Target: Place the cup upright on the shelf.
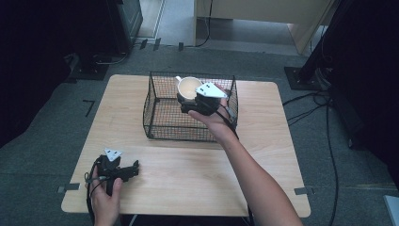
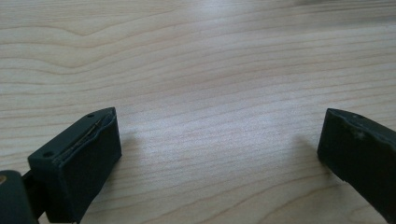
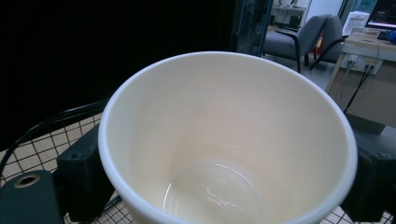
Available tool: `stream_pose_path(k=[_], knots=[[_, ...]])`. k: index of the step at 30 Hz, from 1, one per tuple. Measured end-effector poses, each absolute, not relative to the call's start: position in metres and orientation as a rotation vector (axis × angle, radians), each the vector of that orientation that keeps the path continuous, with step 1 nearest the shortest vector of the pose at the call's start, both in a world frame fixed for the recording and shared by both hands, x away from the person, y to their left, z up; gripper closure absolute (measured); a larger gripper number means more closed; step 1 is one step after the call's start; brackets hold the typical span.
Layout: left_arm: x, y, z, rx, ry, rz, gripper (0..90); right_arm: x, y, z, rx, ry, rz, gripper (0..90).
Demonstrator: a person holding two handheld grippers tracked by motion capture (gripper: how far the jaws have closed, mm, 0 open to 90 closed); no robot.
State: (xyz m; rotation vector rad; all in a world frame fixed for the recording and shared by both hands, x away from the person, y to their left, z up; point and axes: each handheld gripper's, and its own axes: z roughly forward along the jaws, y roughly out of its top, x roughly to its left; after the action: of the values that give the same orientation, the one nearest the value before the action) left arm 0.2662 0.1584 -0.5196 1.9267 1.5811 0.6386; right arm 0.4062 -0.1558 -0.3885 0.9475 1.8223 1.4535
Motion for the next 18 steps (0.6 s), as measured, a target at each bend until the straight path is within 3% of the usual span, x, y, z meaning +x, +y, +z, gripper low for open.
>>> stream_pose_path(k=[18], knots=[[0.266, 0.158, -0.52, 1.926, 1.582, 0.637, 0.0, 0.444, -0.158, -0.422, 0.942, 1.857, 1.417, 9.9]])
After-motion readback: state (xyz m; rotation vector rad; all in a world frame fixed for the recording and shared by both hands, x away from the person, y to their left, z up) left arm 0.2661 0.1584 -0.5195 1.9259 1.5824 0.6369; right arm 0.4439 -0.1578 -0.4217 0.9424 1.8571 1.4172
